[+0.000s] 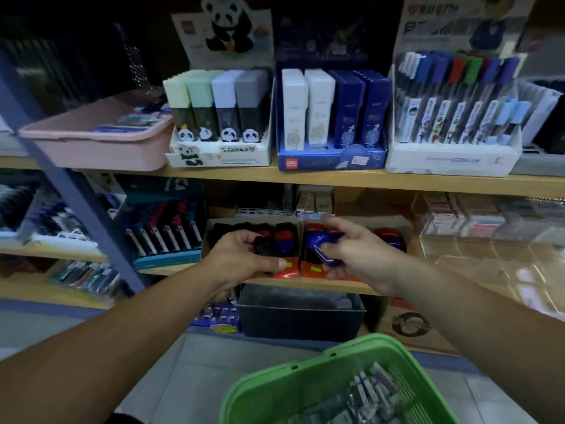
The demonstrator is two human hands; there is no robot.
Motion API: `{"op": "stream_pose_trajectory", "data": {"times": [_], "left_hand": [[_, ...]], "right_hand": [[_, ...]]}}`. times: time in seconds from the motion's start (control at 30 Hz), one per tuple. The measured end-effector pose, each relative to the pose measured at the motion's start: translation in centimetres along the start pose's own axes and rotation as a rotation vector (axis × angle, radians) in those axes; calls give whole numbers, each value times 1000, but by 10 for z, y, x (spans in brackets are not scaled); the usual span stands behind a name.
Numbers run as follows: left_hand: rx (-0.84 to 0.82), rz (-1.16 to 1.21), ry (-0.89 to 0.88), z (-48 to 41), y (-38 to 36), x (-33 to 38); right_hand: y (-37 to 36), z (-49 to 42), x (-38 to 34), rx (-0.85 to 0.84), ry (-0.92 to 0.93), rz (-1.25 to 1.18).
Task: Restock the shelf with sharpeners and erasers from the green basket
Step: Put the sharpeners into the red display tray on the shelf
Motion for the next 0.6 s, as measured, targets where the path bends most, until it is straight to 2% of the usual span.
{"op": "stream_pose_trajectory", "data": {"times": [0.1,0.27,0.4,0.6], "left_hand": [[-1,73,20,7,24,-13],[159,76,-24,4,74,-28],[275,83,-111,-7,101,-37],[282,-37,-194,-23,109,-42]], "right_hand": [[-18,-1,-7,-6,80,118],[-44,-13,-17,99,198,145],[-83,-46,-28,157,292,259],[-115,-90,-33,163,300,495]]}}
Point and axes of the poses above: each hand's wrist, its own z-axis away from the middle knuckle, its own y-axis out of the back of the hand, x = y × z, the point moved 4 cm from there along -z, towards the middle knuckle, and after that the axes turned 3 degrees about -x, right-handed, at the moved point
